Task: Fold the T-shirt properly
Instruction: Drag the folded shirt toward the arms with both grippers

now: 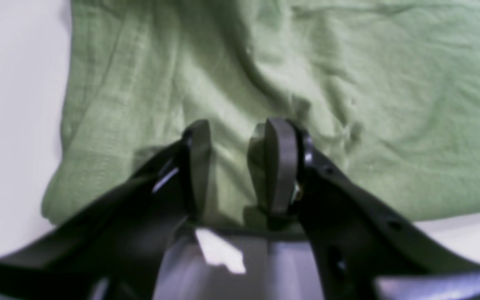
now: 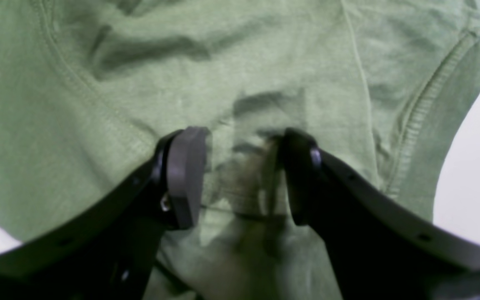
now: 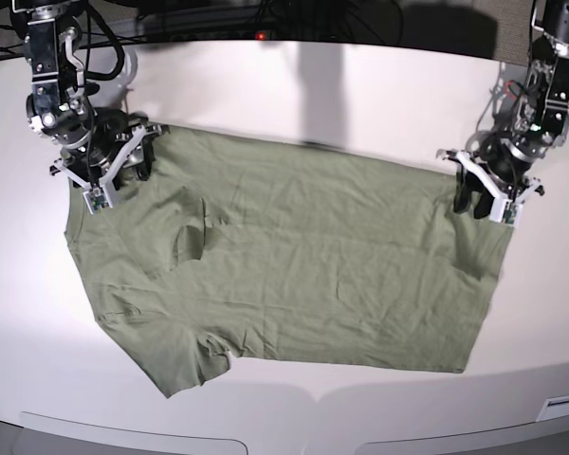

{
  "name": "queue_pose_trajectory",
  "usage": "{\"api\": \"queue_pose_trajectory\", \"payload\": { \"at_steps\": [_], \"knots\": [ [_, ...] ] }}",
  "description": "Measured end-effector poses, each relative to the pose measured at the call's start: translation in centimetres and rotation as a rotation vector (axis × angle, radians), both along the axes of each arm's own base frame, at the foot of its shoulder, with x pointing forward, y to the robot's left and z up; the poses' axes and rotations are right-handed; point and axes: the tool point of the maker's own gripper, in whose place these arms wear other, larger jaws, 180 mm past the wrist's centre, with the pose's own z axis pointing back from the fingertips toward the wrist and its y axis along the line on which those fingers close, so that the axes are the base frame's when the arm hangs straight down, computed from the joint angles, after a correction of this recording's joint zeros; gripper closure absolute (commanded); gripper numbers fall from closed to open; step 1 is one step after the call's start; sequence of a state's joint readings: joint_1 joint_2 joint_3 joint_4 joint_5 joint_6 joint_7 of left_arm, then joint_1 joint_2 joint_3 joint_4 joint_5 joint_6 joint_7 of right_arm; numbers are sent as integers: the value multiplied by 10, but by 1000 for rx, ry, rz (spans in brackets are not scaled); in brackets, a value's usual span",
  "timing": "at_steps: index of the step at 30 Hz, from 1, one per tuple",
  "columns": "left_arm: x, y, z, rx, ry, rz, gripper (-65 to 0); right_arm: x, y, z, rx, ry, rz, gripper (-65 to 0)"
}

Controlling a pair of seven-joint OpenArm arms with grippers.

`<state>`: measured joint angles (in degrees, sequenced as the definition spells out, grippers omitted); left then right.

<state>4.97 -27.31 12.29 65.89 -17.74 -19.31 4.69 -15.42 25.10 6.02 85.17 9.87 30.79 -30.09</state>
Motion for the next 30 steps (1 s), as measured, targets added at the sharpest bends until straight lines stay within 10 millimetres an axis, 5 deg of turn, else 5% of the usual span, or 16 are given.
{"api": "queue_pose_trajectory", "payload": {
  "at_steps": [8, 13, 22, 30],
  "knots": [
    [-32, -1, 3, -2, -29, 17, -221, -11, -11, 1, -17, 13, 26, -310],
    [-59, 5, 4, 65, 113, 14, -221, -16, -18, 2, -29, 25, 33, -310],
    [-109, 28, 9, 90, 207, 56, -221, -25, -14, 2, -10, 34, 36, -310],
    [-131, 36, 11, 131, 304, 77, -221, -46, -5, 3, -6, 48, 47, -310]
  ]
}}
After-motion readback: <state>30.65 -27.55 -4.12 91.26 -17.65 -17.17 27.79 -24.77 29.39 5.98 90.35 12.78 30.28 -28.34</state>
